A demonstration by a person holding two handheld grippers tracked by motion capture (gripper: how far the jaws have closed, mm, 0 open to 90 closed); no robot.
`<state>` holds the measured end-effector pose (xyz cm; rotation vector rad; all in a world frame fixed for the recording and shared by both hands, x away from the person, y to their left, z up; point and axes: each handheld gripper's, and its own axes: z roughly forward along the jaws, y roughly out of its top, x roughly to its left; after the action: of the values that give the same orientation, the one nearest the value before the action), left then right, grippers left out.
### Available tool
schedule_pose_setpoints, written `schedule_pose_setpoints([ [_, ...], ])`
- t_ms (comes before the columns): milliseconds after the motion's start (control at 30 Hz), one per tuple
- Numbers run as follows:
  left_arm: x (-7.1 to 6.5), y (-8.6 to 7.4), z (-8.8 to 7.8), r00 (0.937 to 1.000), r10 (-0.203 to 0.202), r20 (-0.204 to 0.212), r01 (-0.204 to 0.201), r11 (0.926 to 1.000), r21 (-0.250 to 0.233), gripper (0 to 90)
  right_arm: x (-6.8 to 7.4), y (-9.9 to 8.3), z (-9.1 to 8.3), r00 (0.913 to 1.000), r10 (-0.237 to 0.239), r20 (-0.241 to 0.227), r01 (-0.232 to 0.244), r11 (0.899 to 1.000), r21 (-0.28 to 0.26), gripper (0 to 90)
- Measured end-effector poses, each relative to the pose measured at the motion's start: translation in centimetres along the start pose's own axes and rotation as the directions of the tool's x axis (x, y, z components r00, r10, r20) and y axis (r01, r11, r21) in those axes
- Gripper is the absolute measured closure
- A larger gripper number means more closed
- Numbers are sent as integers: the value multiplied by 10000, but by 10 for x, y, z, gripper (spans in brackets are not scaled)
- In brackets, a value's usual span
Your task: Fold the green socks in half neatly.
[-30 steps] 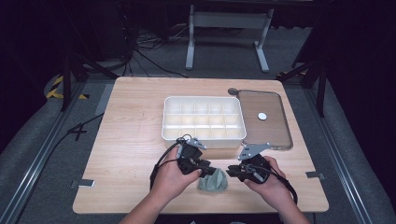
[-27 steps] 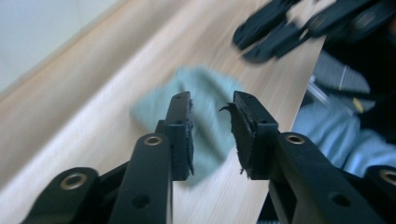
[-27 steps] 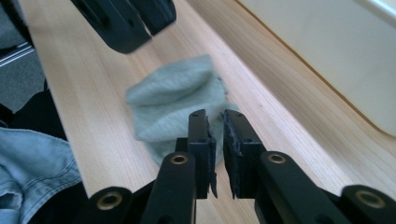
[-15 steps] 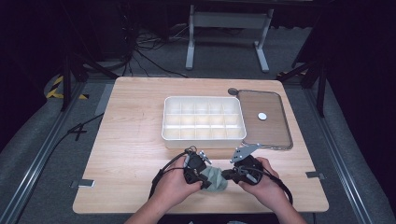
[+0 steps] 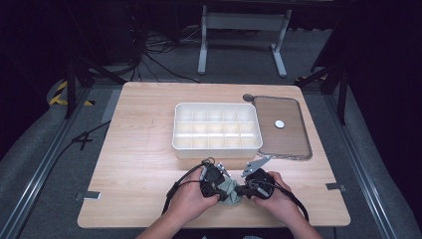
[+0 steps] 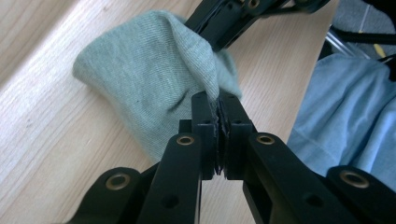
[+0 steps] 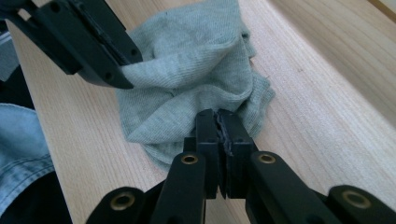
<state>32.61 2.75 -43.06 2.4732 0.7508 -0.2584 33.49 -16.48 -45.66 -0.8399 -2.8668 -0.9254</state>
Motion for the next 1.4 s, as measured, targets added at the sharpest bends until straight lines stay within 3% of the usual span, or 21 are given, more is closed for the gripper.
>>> schedule_pose_setpoints([
  [167,0,1,14,9999,-83,86,79,9989,462,866,-3,-3,-2,9999,53,-112,-55,9998,-182,824],
  [333,0,2,19,9992,-93,396,76,9991,423,807,-5,-3,-7,9999,130,7,-130,9997,-212,755],
  [533,1,1,22,9962,-121,858,92,9994,337,705,0,3,-30,9991,78,408,-47,9972,-744,807],
  [667,1,1,23,9952,-36,981,15,9998,206,680,12,9,-32,9996,-178,230,205,9921,-1237,832],
  [733,-1,0,23,9958,-127,910,115,9998,137,671,15,11,-26,9994,-274,211,295,9933,-1113,828],
  [800,0,0,22,9947,46,1028,-69,9998,211,665,15,11,-18,9996,-182,226,200,9966,-801,830],
  [833,0,0,20,9948,79,1016,-100,9997,206,723,11,8,-12,9993,-104,363,121,9989,-461,828],
  [900,4,0,11,9944,73,1051,-79,10000,55,753,10,6,-10,9995,-32,327,44,9993,-373,827],
  [1000,11,1,-4,9985,-22,541,71,9959,-898,798,8,5,-7,9996,-37,282,50,9990,-435,828],
  [1067,13,1,-8,9996,37,-271,-76,9894,-1447,812,8,5,-6,9996,-100,253,112,9988,-471,830],
  [1100,14,2,-8,9972,147,-735,-255,9886,-1484,821,9,5,-5,9997,-124,222,134,9989,-456,832],
  [1133,15,2,-5,9952,178,-967,-323,9881,-1505,832,9,4,-5,9996,-164,216,173,9988,-456,832],
  [1233,18,4,5,9904,377,-1326,-503,9944,-931,847,9,4,-5,9994,-271,225,281,9984,-487,831],
  [1400,22,2,14,9909,193,-1331,-249,9989,-405,864,9,3,-5,9985,-383,382,403,9979,-514,834],
])
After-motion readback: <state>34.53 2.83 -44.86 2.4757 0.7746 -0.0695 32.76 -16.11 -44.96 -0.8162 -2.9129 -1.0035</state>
